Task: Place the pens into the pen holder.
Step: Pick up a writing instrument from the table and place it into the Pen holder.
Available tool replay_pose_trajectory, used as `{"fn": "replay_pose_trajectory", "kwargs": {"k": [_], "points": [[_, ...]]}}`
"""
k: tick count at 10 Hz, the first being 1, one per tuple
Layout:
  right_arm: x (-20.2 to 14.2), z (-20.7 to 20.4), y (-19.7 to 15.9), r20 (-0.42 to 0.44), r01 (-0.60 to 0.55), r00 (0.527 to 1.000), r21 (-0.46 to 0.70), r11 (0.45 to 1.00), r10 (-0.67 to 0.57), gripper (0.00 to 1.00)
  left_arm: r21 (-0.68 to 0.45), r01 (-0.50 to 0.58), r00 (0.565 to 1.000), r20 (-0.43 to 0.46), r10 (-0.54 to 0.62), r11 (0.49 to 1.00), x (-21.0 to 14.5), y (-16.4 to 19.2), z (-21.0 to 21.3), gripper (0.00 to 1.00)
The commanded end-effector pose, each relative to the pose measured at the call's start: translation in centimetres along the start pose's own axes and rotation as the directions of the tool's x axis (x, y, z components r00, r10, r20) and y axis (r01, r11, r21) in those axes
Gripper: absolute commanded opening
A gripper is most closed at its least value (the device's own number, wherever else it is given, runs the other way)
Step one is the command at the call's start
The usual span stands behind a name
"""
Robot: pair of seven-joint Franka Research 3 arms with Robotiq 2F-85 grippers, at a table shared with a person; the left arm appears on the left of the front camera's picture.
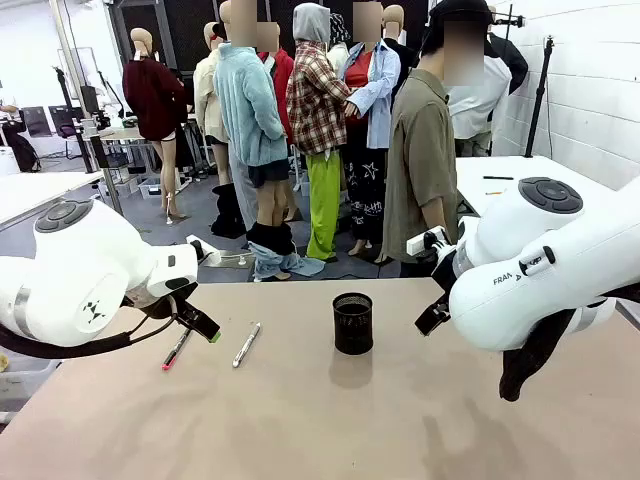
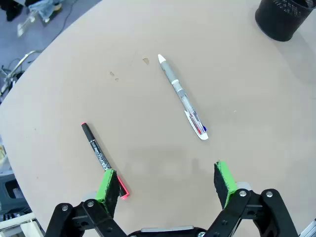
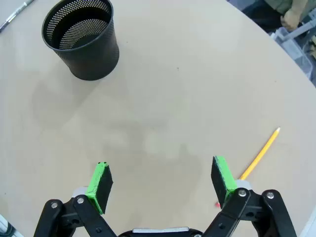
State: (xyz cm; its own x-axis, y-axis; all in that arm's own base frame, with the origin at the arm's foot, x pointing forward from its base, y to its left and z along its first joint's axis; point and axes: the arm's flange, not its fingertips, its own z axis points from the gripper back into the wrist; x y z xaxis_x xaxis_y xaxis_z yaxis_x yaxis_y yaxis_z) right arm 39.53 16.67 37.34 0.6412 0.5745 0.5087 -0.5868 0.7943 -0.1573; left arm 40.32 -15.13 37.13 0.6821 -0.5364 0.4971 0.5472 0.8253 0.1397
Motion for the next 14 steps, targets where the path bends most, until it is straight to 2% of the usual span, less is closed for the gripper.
{"fn": "replay_pose_trajectory", "kwargs": {"k": [1, 9, 11, 13, 14], "points": [[0.0, 0.0, 0.0, 0.000, 0.000, 1.000, 0.000, 1.000, 0.000, 1.00, 0.000, 0.000, 1.000, 0.000, 0.000, 1.000, 0.0, 0.0, 0.0, 1.00], [0.0, 0.0, 0.0, 0.000, 0.000, 1.000, 0.000, 1.000, 0.000, 1.00, 0.000, 0.004, 1.000, 0.000, -0.004, 1.000, 0.0, -0.2, 0.0, 1.00], [-1.8, 3.2, -4.8, 0.119, 0.033, 0.992, 0.026, 0.999, -0.036, 1.00, 0.019, 0.095, 0.990, 0.102, -0.096, 0.995, -1.6, 3.0, 3.2, 1.00], [-7.4, 7.7, -12.9, 0.254, 0.147, 0.955, 0.038, 0.988, -0.152, 1.00, 0.101, 0.150, 0.964, 0.205, -0.168, 0.984, -8.4, 7.9, 8.5, 1.00], [-10.9, 9.1, -16.1, 0.297, 0.214, 0.930, 0.043, 0.976, -0.217, 1.00, 0.156, 0.132, 0.964, 0.208, -0.164, 0.979, -12.5, 9.6, 10.4, 1.00]]}}
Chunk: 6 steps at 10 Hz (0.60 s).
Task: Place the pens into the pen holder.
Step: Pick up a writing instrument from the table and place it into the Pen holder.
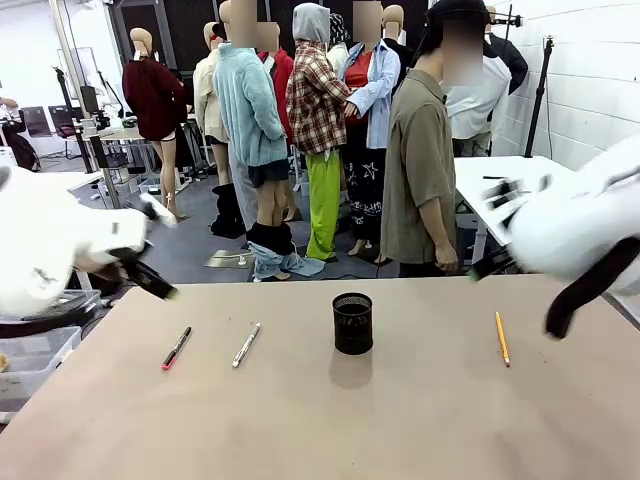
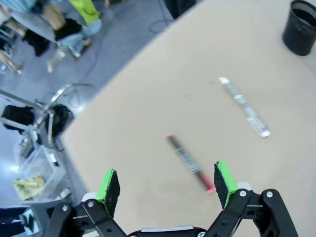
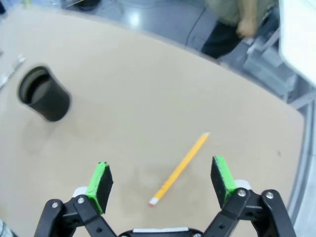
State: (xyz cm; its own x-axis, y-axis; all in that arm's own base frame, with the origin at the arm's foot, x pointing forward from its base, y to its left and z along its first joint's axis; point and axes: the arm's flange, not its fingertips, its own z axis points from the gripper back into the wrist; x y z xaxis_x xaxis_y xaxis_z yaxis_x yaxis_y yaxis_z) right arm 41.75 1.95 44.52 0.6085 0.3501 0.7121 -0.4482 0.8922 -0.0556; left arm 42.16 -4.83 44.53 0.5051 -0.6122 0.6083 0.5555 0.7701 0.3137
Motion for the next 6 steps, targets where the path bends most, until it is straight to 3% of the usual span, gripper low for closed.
{"fn": "replay_pose_trajectory", "kwargs": {"k": [1, 2, 5, 6], "points": [[-9.5, 4.9, -6.3, 0.113, 0.087, 0.990, 0.021, 0.996, -0.089, 1.00, 0.060, -0.015, 0.999, 0.039, 0.013, 0.998, -15.0, -1.1, 7.5, 1.00], [-13.3, 7.4, -8.6, 0.141, 0.175, 0.975, -0.016, 0.984, -0.171, 1.00, 0.066, -0.099, 0.994, 0.056, 0.096, 0.993, -19.1, -1.2, 9.7, 1.00], [-22.6, 11.9, -10.7, 0.276, 0.329, 0.910, -0.029, 0.944, -0.308, 1.00, 0.070, -0.234, 0.957, 0.191, 0.217, 0.970, -27.6, -3.5, 13.1, 1.00], [-23.7, 11.1, -10.9, 0.293, 0.369, 0.891, -0.022, 0.929, -0.347, 1.00, 0.071, -0.253, 0.949, 0.214, 0.233, 0.965, -28.5, -3.5, 12.8, 1.00]]}}
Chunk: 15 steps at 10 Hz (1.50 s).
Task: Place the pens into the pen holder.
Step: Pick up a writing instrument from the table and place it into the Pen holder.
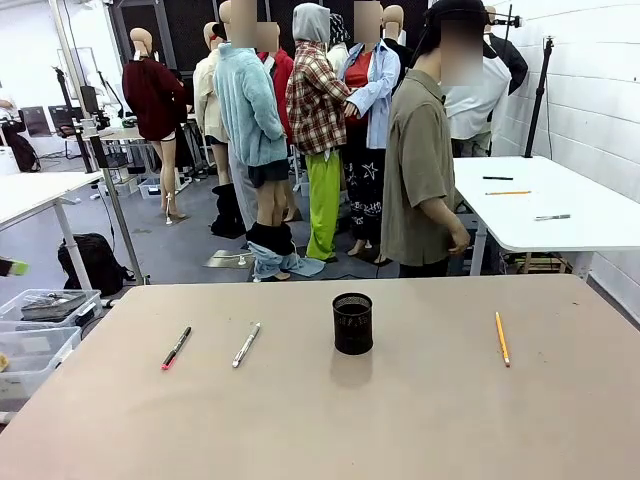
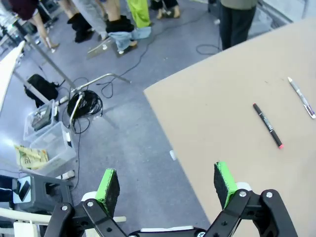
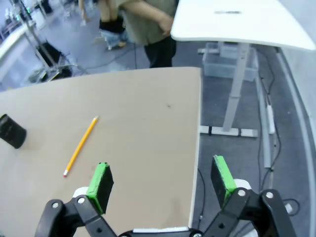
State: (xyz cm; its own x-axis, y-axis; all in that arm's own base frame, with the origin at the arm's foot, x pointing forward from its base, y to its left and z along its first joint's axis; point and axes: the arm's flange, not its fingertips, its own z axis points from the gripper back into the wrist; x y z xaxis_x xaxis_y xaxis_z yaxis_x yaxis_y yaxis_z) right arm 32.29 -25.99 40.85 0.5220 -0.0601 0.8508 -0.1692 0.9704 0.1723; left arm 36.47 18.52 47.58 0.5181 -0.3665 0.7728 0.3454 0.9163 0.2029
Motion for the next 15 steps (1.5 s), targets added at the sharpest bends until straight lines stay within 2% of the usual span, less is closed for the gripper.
{"fn": "replay_pose_trajectory", "kwargs": {"k": [1, 2, 3, 4, 6, 8, 9, 11, 12, 13, 14, 15], "points": [[2.0, -1.5, 2.4, -0.032, -0.050, 0.998, 0.010, 0.999, 0.050, 1.00, -0.014, -0.021, 0.999, 0.025, 0.022, 1.000, -17.1, -14.8, 5.7, 1.00], [2.0, -1.5, 2.4, -0.032, -0.050, 0.998, 0.010, 0.999, 0.050, 1.00, 0.000, 0.000, 1.000, 0.000, 0.000, 1.000, 0.0, 0.0, 0.0, 1.00], [2.0, -1.5, 2.4, -0.032, -0.050, 0.998, 0.010, 0.999, 0.050, 1.00, 0.000, 0.000, 1.000, 0.000, 0.000, 1.000, 0.0, 0.0, 0.0, 1.00], [0.4, -0.3, 0.5, -0.002, -0.025, 1.000, 0.010, 1.000, 0.025, 1.00, 0.000, 0.000, 1.000, 0.000, 0.000, 1.000, 0.0, 0.0, 0.0, 1.00], [6.5, -2.5, 5.4, -0.069, -0.168, 0.983, 0.055, 0.984, 0.171, 1.00, 0.000, 0.000, 1.000, 0.000, 0.000, 1.000, 0.0, 0.0, 0.0, 1.00], [12.6, -3.6, 11.4, -0.157, -0.339, 0.927, 0.044, 0.940, 0.342, 1.00, 0.000, 0.000, 1.000, 0.000, 0.000, 1.000, 0.0, 0.0, 0.0, 1.00], [14.7, -4.1, 13.9, -0.209, -0.388, 0.898, 0.045, 0.921, 0.388, 1.00, 0.000, 0.000, 1.000, 0.000, 0.000, 1.000, 0.0, 0.0, 0.0, 1.00], [17.5, -6.8, 18.9, -0.375, -0.490, 0.787, 0.103, 0.865, 0.490, 1.00, 0.000, 0.000, 1.000, 0.000, 0.000, 1.000, 0.0, 0.0, 0.0, 1.00], [17.5, -9.2, 21.5, -0.480, -0.541, 0.694, 0.144, 0.828, 0.537, 1.00, 0.000, 0.000, 1.000, 0.000, 0.000, 1.000, 0.0, 0.0, 0.0, 1.00], [16.8, -11.6, 24.1, -0.583, -0.564, 0.582, 0.212, 0.798, 0.567, 1.00, 0.000, 0.000, 1.000, 0.000, 0.000, 1.000, 0.0, 0.0, 0.0, 1.00], [15.9, -12.9, 25.8, -0.658, -0.548, 0.506, 0.255, 0.797, 0.558, 1.00, 0.000, 0.000, 1.000, 0.000, 0.000, 1.000, 0.0, 0.0, 0.0, 1.00], [14.5, -14.1, 27.1, -0.697, -0.529, 0.466, 0.274, 0.803, 0.545, 1.00, 0.000, 0.000, 1.000, 0.000, 0.000, 1.000, 0.0, 0.0, 0.0, 1.00]]}}
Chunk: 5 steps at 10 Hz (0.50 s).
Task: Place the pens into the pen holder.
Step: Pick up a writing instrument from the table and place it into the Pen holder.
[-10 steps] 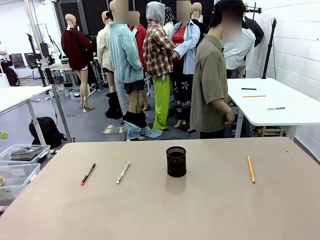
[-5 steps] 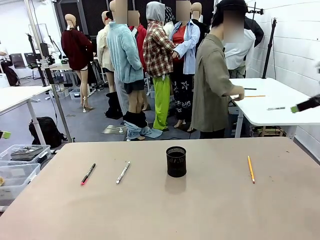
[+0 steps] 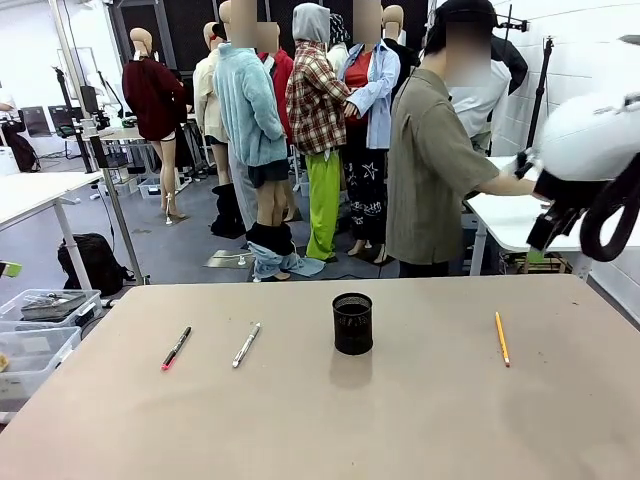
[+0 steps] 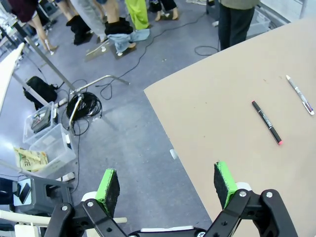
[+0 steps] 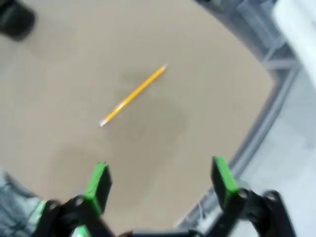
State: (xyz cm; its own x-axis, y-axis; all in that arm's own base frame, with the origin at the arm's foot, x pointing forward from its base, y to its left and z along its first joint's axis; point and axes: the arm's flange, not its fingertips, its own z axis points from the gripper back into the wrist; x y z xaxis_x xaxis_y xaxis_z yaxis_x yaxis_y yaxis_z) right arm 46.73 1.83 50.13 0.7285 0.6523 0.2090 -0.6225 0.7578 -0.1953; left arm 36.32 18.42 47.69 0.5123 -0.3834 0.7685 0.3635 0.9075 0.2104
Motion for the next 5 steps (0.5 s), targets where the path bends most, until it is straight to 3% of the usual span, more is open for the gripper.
{"fn": "replay_pose_trajectory", "kwargs": {"k": [1, 3, 5], "points": [[1.6, -1.3, 1.7, -0.098, 0.040, 0.994, 0.030, 0.999, -0.037, 1.00, 0.011, -0.018, 1.000, 0.001, 0.018, 1.000, 0.0, 0.1, -0.2, 1.00], [0.8, -5.5, 2.5, -0.145, 0.255, 0.957, -0.005, 0.967, -0.253, 1.00, 0.011, -0.018, 1.000, 0.001, 0.018, 1.000, 0.0, 0.1, -0.2, 1.00], [-0.9, -8.0, 2.3, -0.175, 0.389, 0.906, -0.020, 0.921, -0.386, 1.00, 0.011, -0.018, 1.000, 0.001, 0.018, 1.000, 0.0, 0.1, -0.2, 1.00]]}}
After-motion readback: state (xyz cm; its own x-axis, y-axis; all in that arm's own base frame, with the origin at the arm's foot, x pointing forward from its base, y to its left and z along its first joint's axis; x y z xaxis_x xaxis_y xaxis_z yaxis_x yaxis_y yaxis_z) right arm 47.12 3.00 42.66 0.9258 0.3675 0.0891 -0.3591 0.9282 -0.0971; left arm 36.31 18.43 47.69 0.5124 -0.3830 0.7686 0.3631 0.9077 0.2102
